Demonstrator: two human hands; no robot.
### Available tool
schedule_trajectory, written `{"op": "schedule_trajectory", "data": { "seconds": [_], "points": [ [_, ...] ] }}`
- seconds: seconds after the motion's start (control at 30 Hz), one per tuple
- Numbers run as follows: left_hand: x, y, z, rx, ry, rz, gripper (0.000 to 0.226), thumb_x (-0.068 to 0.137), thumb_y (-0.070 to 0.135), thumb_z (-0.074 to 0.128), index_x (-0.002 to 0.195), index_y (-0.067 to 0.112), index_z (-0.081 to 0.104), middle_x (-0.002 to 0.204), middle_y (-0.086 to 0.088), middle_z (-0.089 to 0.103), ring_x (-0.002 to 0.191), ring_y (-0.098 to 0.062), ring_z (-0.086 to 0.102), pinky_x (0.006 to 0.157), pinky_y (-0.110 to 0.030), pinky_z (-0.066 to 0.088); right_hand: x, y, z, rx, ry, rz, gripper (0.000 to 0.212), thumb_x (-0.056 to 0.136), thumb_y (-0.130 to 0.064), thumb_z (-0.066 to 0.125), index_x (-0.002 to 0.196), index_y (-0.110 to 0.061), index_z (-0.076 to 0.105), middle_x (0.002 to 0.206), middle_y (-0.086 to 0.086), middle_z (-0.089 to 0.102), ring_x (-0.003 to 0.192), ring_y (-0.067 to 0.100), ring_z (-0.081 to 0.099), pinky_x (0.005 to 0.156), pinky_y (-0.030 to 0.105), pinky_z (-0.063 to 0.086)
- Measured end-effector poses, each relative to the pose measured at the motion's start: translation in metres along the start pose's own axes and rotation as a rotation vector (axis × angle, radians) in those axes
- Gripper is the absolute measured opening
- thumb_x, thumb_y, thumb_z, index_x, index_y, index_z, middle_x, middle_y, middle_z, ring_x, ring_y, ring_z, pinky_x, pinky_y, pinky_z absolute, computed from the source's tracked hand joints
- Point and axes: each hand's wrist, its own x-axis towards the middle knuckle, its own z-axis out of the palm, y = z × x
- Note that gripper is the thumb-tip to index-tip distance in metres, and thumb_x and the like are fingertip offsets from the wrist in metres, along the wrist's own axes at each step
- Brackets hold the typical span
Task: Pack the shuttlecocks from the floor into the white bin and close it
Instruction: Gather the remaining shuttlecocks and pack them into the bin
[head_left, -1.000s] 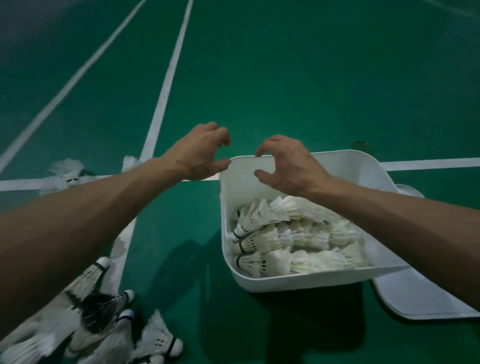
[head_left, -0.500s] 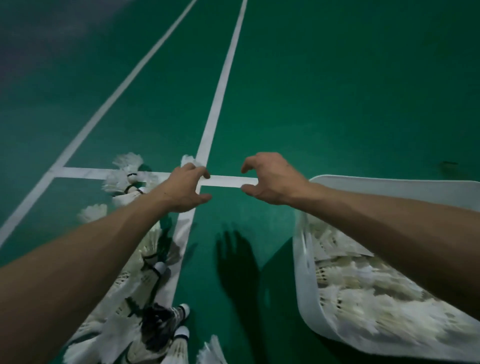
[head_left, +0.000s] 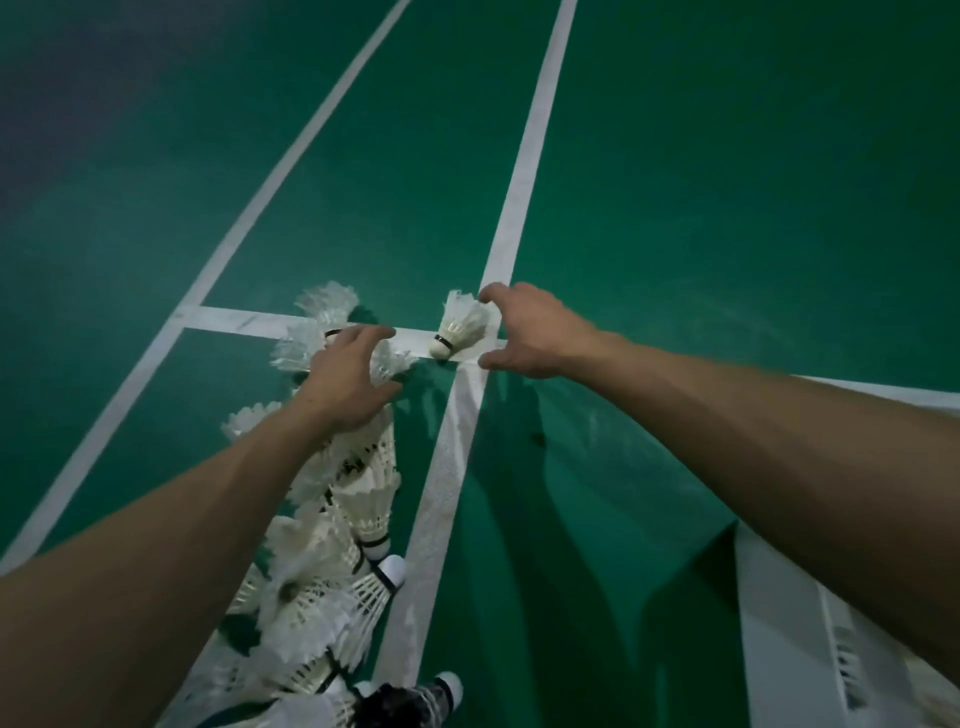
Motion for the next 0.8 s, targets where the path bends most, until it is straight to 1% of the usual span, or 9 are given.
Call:
{"op": "schedule_trajectory", "data": {
  "seconds": [0.1,0.17,0.27,0.37,0.43,0.57,0.63,0.7,0.8],
  "points": [
    [0.000,0.001,-0.002,-0.051,-0.001,0.028,0.060,0.085,0.016,0.068,0.137,0.025,0.041,0.143,-0.009,0.026,0.107,-0.027,0.054,0.105,-0.037,0.039,0.018,-0.005,0.009,0.045,0.011,0.029,0.082,0.079,-0.037,0.075,0.145,-0.019,0.030,0.143,0.013,0.037,0.126,0.033,0.044,0.106,0.043,0.039],
    [0.002,0.002,-0.002,-0.034,0.000,0.043,0.053,0.085,0.016,0.068,0.133,0.024,0.046,0.134,-0.009,0.031,0.094,-0.021,0.055,0.100,-0.034,0.042,0.027,-0.008,0.016,0.057,0.034,0.049,0.084,0.079,-0.033,0.075,0.147,-0.022,0.027,0.149,0.012,0.029,0.131,0.036,0.039,0.109,0.044,0.036],
    [0.004,-0.001,0.000,0.001,0.001,0.074,0.020,0.086,0.019,0.068,0.106,0.017,0.065,0.119,-0.005,0.042,0.094,-0.016,0.055,0.099,-0.034,0.045,0.034,-0.012,0.025,0.076,0.021,0.049,0.086,0.079,-0.034,0.074,0.149,-0.025,0.024,0.149,0.013,0.031,0.132,0.037,0.036,0.110,0.045,0.034],
    [0.001,-0.006,0.003,0.027,0.006,0.105,0.007,0.083,0.021,0.070,0.086,0.021,0.064,0.117,0.000,0.040,0.103,-0.017,0.050,0.102,-0.035,0.042,0.034,-0.014,0.032,0.060,-0.002,0.029,0.076,0.083,-0.028,0.073,0.146,-0.024,0.030,0.133,0.015,0.049,0.120,0.034,0.049,0.101,0.041,0.042],
    [0.001,-0.012,0.004,0.042,0.033,0.114,0.008,0.085,0.021,0.069,0.089,0.022,0.061,0.133,-0.001,0.038,0.118,-0.021,0.045,0.109,-0.041,0.035,0.033,-0.015,0.034,0.088,0.029,0.021,0.065,0.085,-0.023,0.070,0.141,-0.021,0.036,0.128,0.014,0.053,0.115,0.030,0.052,0.097,0.037,0.043],
    [0.000,-0.020,-0.001,0.058,-0.007,0.123,0.033,0.090,0.030,0.060,0.122,0.027,0.051,0.154,0.001,0.017,0.138,-0.034,0.021,0.114,-0.052,0.021,0.031,-0.016,0.034,0.141,0.061,0.022,0.044,0.090,-0.013,0.063,0.131,-0.020,0.048,0.122,0.014,0.057,0.094,0.022,0.051,0.084,0.029,0.041],
    [-0.001,-0.019,-0.003,0.013,-0.043,0.144,0.038,0.091,0.034,0.058,0.128,0.027,0.047,0.153,-0.001,0.022,0.133,-0.031,0.032,0.111,-0.048,0.028,0.029,-0.016,0.033,0.158,0.063,0.016,0.041,0.090,-0.011,0.062,0.128,-0.021,0.051,0.121,0.013,0.058,0.091,0.020,0.050,0.080,0.027,0.039],
    [-0.001,-0.015,-0.005,-0.035,-0.093,0.166,0.039,0.092,0.033,0.058,0.128,0.024,0.049,0.144,-0.003,0.035,0.112,-0.019,0.049,0.101,-0.037,0.039,0.026,-0.016,0.030,0.173,0.056,0.013,0.041,0.090,-0.009,0.062,0.128,-0.021,0.051,0.123,0.012,0.057,0.092,0.020,0.050,0.080,0.027,0.039],
    [0.001,-0.007,-0.008,0.028,-0.117,0.182,0.033,0.091,0.028,0.060,0.123,0.022,0.055,0.136,-0.003,0.042,0.100,-0.012,0.047,0.098,-0.035,0.041,0.019,-0.015,0.023,0.170,0.052,0.009,0.042,0.090,-0.009,0.062,0.129,-0.021,0.051,0.126,0.011,0.056,0.101,0.022,0.053,0.083,0.026,0.038]
  ]
}}
